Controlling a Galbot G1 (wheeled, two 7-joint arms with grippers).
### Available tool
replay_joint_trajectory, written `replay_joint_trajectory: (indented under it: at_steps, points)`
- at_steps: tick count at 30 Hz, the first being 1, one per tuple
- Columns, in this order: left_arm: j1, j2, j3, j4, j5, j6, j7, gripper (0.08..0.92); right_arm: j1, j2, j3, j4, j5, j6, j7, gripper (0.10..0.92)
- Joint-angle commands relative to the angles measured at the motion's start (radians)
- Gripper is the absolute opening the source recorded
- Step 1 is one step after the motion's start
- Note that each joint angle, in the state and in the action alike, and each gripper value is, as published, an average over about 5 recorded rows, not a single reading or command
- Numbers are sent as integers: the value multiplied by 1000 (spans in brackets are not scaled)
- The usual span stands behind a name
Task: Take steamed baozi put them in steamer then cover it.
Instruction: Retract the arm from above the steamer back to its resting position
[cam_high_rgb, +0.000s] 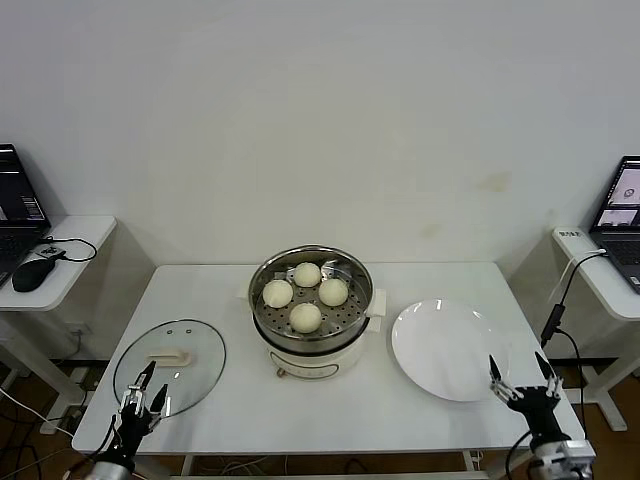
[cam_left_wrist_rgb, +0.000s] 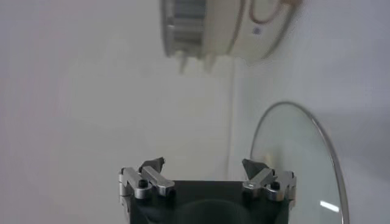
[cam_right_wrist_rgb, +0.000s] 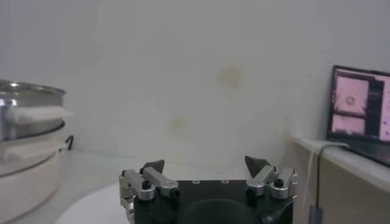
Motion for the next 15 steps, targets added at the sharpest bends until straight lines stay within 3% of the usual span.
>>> replay_joint_trajectory:
  at_steps: [1,15]
  points:
    - [-186,54,30,175,97,16,10,823,-56,20,27,-11,-6,17,0,823]
    - [-337,80,84,322,83,15,26,823,-65,34,27,-26,-9,18,0,823]
